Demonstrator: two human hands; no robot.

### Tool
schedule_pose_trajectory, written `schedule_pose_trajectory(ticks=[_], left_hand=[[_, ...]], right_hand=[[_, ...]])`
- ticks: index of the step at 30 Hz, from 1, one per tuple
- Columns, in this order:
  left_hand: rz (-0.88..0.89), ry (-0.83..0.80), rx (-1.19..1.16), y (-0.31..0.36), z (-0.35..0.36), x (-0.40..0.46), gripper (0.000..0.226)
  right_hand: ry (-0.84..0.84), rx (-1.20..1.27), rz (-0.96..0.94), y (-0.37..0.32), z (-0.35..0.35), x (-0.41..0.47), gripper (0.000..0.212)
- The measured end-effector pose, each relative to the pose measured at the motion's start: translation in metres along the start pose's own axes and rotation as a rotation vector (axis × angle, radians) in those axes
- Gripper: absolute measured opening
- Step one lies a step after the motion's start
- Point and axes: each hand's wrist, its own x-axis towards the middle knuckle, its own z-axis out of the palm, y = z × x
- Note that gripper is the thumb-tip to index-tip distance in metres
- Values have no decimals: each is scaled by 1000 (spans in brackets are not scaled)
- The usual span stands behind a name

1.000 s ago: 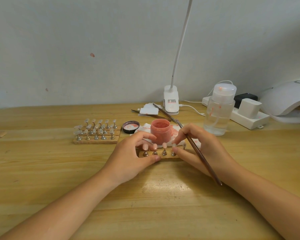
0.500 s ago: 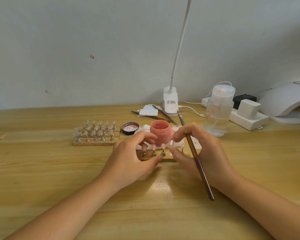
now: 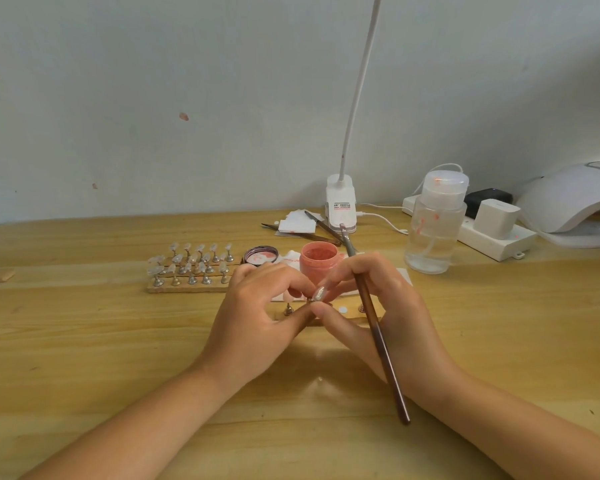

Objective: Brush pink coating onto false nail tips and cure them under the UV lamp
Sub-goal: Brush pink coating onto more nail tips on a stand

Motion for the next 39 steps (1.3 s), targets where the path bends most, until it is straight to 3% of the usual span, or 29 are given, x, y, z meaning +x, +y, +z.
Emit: schedule_pose_trajectory(ticks=[6, 11, 18, 25, 32, 39], left_hand=[[-82, 57, -138, -2, -1, 3, 11], [-165, 93, -242, -2, -2, 5, 14], [-289, 99, -276, -4, -2, 5, 28], [-332, 99, -289, -5, -4, 5, 24], [-267, 97, -264, -5, -4, 7, 26], [-248, 92, -248, -7, -4, 7, 30]], right_hand=[[95, 60, 31, -1, -3, 6, 9], [198, 195, 246, 1, -18, 22, 46], [103, 24, 406, 22, -27, 69, 25], [-12, -304, 329, 33, -17, 93, 37], [-162, -548, 334, 35, 1, 91, 46], [13, -388, 400, 37, -14, 97, 45]])
